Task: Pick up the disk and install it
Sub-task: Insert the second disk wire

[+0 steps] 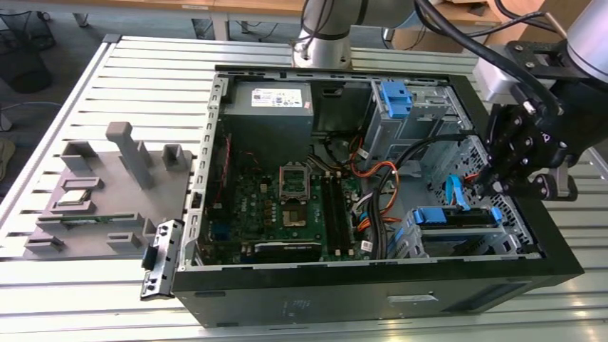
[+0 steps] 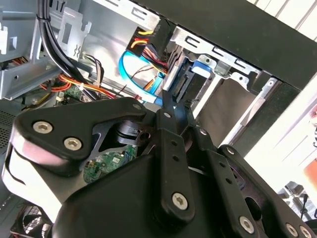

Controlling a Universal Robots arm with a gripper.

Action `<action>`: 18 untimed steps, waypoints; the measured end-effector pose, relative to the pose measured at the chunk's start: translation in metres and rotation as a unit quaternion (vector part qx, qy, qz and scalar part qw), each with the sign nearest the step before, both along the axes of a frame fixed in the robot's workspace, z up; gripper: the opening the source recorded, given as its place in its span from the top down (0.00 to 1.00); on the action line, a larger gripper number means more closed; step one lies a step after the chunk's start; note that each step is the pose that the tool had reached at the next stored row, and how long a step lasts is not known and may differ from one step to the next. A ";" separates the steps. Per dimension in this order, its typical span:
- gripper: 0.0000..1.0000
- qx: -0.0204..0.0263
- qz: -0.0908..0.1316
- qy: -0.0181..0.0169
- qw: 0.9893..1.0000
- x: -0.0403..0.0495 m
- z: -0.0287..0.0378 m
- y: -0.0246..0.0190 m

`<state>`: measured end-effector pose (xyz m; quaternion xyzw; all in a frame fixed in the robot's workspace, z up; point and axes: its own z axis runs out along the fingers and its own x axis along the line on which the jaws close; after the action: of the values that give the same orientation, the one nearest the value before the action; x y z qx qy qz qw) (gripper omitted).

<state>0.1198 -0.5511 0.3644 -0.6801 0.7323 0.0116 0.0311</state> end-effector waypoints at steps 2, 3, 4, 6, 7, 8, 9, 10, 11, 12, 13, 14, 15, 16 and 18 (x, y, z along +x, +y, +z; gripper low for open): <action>0.76 0.000 0.000 0.000 1.000 0.0004 0.0000 0.0023; 0.76 0.000 0.000 0.000 1.000 0.0006 -0.0001 0.0034; 0.76 0.000 0.000 0.000 1.000 0.0010 -0.0001 0.0044; 0.76 0.000 0.000 0.000 1.000 0.0020 -0.0001 0.0063; 0.76 0.000 0.000 0.000 1.000 0.0028 -0.0001 0.0070; 0.76 0.000 0.000 0.000 1.000 0.0038 -0.0001 0.0076; 0.76 0.000 0.000 0.000 1.000 0.0050 -0.0002 0.0083; 0.76 0.000 0.000 0.000 1.000 0.0062 -0.0002 0.0089; 0.76 0.000 0.000 0.000 1.000 0.0075 -0.0002 0.0094; 0.76 0.000 0.000 0.000 1.000 0.0088 -0.0002 0.0101; 0.76 0.000 0.000 0.000 1.000 0.0102 -0.0003 0.0106; 0.76 0.000 0.000 0.000 1.000 0.0117 -0.0003 0.0112; 0.76 0.000 0.000 0.000 1.000 0.0132 -0.0003 0.0117; 0.76 0.000 0.000 0.000 1.000 0.0149 -0.0003 0.0124; 0.76 0.000 0.000 0.000 1.000 0.0181 -0.0003 0.0135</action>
<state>0.1379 -0.5376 0.3641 -0.6801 0.7324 0.0117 0.0312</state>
